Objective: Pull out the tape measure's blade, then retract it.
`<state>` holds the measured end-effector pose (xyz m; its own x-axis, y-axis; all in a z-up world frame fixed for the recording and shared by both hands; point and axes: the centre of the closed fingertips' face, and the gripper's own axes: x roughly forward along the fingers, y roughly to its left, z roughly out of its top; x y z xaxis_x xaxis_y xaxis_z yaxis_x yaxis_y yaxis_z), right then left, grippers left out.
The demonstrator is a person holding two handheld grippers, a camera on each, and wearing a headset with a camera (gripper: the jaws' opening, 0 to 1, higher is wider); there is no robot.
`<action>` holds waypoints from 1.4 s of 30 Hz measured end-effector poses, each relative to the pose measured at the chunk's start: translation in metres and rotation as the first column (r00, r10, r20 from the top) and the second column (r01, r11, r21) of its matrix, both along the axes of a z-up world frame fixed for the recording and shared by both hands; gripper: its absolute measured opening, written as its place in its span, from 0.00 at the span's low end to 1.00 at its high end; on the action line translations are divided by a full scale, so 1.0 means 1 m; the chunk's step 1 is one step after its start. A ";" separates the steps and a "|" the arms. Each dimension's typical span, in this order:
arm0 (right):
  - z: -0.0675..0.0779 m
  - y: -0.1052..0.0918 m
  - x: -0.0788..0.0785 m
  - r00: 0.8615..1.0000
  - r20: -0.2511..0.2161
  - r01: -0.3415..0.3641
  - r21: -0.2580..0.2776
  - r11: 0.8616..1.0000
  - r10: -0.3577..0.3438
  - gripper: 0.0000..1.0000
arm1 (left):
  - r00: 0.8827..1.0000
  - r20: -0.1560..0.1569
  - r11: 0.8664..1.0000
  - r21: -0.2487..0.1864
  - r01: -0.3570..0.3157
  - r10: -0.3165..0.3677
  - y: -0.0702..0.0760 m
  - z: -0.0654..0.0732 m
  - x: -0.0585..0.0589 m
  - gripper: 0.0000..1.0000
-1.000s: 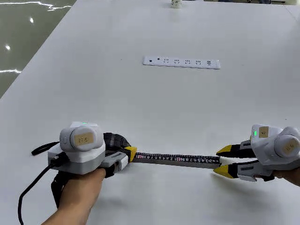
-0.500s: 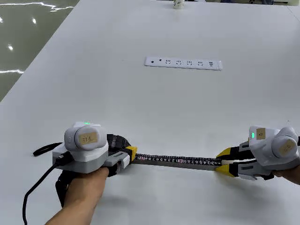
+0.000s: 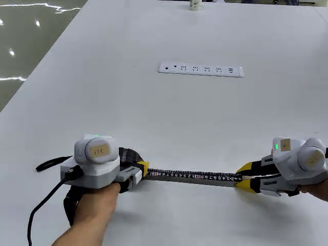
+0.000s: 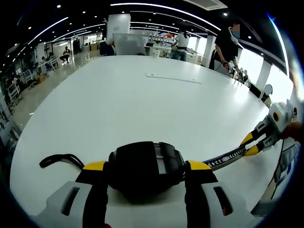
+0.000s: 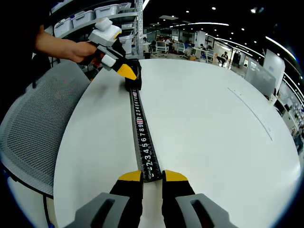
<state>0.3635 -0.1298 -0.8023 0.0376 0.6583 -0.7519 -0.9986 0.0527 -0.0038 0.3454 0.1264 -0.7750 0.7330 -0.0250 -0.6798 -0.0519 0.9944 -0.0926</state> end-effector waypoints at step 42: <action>-0.001 -0.001 -0.001 1.000 0.001 -0.016 -0.008 1.000 0.016 0.09 | 0.999 -0.041 1.000 0.020 -0.018 0.019 0.001 -0.007 0.001 0.58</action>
